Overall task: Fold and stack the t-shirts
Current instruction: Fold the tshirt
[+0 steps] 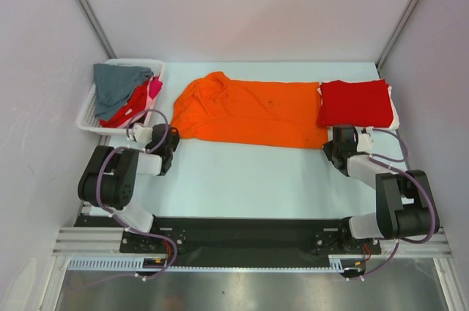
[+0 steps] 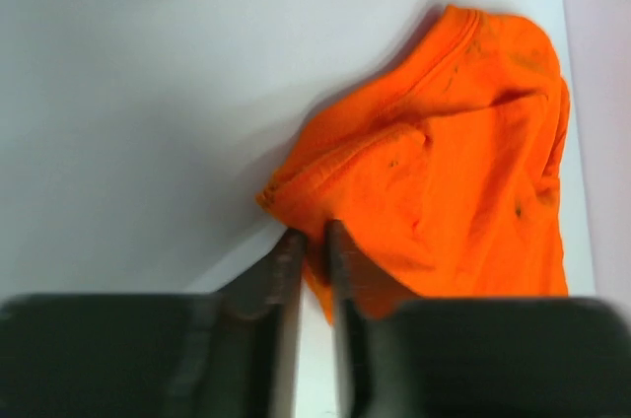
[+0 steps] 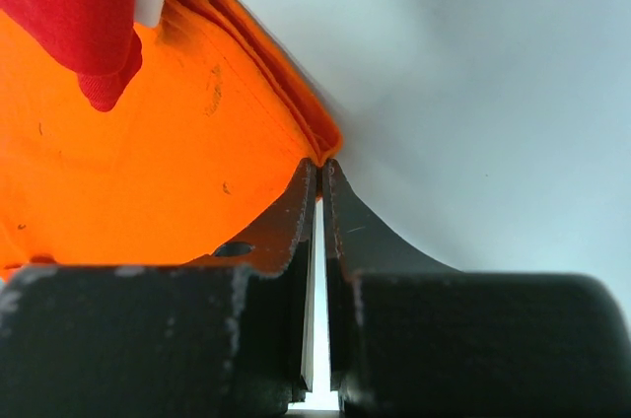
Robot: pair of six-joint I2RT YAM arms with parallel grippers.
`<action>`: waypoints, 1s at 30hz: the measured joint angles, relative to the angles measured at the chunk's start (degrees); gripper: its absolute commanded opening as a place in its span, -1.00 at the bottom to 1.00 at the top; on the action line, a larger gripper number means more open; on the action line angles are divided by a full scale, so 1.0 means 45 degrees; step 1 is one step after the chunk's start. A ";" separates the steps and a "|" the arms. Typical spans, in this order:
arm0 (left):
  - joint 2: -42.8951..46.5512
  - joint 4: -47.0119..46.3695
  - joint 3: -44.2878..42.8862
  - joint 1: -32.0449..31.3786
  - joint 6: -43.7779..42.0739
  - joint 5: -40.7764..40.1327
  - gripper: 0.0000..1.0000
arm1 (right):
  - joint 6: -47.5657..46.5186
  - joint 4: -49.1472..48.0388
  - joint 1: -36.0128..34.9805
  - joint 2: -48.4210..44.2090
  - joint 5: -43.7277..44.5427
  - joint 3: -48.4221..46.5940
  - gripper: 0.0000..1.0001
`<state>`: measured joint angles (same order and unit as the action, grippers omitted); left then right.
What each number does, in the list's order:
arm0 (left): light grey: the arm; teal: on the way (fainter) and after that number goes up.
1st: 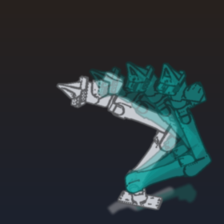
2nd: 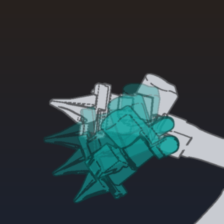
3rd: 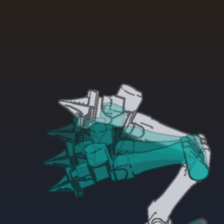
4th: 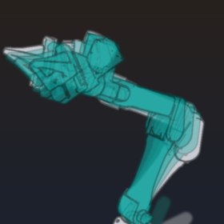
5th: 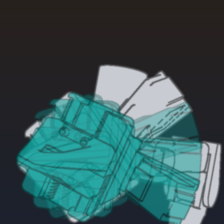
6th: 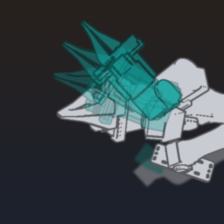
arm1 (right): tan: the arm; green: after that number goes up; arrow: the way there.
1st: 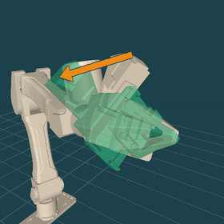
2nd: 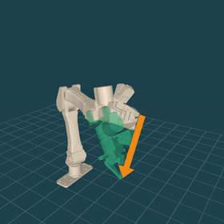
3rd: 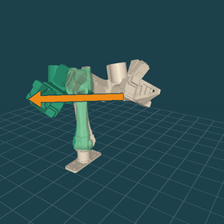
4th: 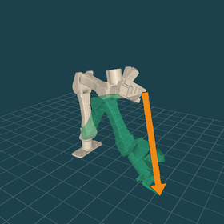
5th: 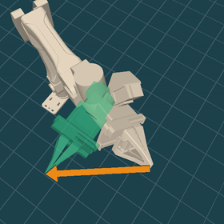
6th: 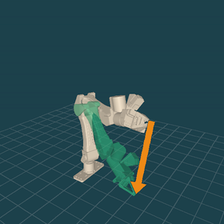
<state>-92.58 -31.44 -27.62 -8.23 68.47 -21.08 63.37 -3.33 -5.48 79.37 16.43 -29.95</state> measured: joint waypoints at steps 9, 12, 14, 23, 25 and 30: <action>0.0136 -0.0233 -0.0005 0.0131 -0.0461 -0.0821 -0.92 | 0.0010 -0.0005 -0.0034 -0.0335 0.0019 0.0097 -1.00; 0.0510 0.0068 0.0005 0.0131 -0.0461 -0.1035 -0.69 | 0.0015 0.0005 -0.0092 -0.0437 0.0058 0.0121 -1.00; 0.0903 0.0384 0.0015 0.0131 -0.0476 -0.1326 -0.45 | 0.0024 0.0010 -0.0097 -0.0491 0.0073 0.0146 -1.00; 0.2161 0.1885 0.0068 0.0180 -0.0228 -0.2113 0.23 | 0.0058 0.0010 -0.0102 -0.0549 0.0160 0.0165 -1.00; 0.2152 0.1977 0.0078 0.0180 -0.0219 -0.1715 0.22 | 0.0053 0.0010 -0.0102 -0.0549 0.0160 0.0165 -1.00; 0.1481 0.1209 0.0078 0.0180 -0.0228 -0.0248 0.17 | 0.0053 0.0010 -0.0102 -0.0549 0.0160 0.0165 -1.00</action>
<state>-85.91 -26.00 -27.27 -7.42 67.44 -22.20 63.61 -3.29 -5.93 76.90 17.15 -29.21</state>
